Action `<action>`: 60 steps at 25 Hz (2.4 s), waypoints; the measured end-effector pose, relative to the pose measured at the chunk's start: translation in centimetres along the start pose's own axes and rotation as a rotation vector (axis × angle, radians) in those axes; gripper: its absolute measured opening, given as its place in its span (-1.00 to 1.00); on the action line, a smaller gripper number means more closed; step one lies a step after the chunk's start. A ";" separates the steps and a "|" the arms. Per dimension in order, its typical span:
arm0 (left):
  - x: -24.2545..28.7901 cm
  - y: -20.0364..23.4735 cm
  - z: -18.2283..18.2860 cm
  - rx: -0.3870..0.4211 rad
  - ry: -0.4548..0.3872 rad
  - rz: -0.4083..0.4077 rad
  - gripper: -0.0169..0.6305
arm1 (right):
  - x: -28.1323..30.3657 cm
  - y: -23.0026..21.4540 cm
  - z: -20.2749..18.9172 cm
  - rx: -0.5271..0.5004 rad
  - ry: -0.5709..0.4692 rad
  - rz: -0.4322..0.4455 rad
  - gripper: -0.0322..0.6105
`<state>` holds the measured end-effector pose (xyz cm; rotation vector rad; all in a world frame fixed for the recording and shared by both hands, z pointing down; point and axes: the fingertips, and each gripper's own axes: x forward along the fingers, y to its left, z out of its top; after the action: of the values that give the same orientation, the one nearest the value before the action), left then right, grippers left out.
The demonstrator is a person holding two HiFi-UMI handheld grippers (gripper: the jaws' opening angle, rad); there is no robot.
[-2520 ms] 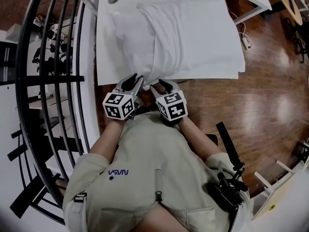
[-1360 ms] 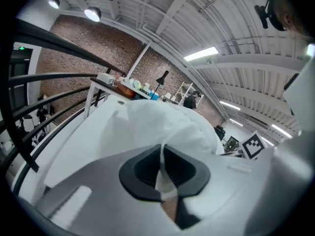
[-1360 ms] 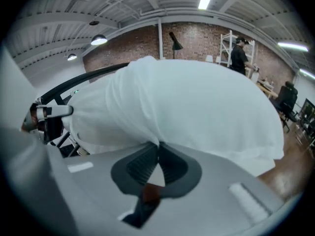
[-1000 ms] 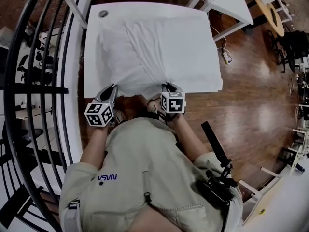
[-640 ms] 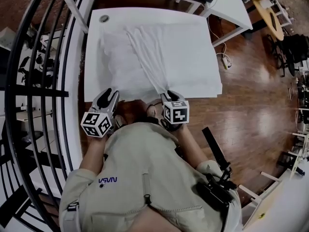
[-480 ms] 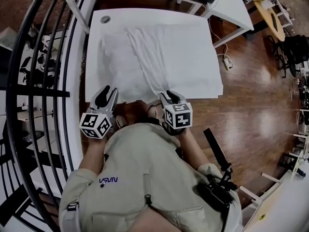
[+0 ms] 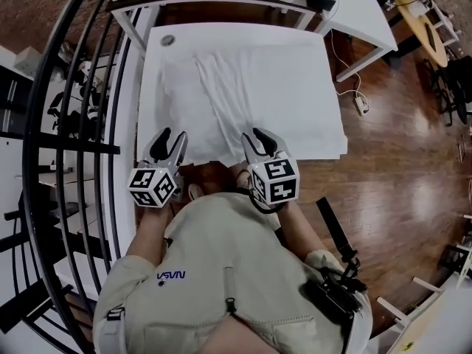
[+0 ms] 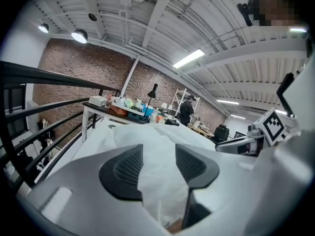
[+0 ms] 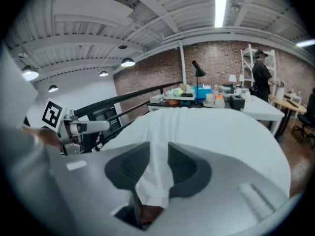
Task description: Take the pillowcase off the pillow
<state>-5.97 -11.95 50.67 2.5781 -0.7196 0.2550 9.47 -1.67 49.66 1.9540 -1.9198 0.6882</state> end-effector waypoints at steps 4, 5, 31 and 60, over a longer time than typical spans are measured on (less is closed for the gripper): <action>0.7 -1.0 0.1 -0.004 -0.012 0.047 -0.34 | -0.2 -1.3 0.2 -0.005 -0.017 0.043 -0.54; 1.0 -1.3 0.1 -0.003 -0.016 0.062 -0.34 | -0.3 -1.6 0.4 -0.008 -0.029 0.062 -0.54; 9.2 3.3 5.0 0.081 0.031 0.001 -0.21 | 11.4 -2.5 11.0 -0.177 -0.017 -0.026 -0.42; 6.8 2.3 9.7 0.020 -0.107 -0.026 -0.86 | 10.4 -16.2 12.1 -0.200 0.100 -0.291 -0.87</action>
<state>-0.83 -21.27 44.90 2.6341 -0.7243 0.1175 26.77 -16.17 46.89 1.9760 -1.5389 0.4827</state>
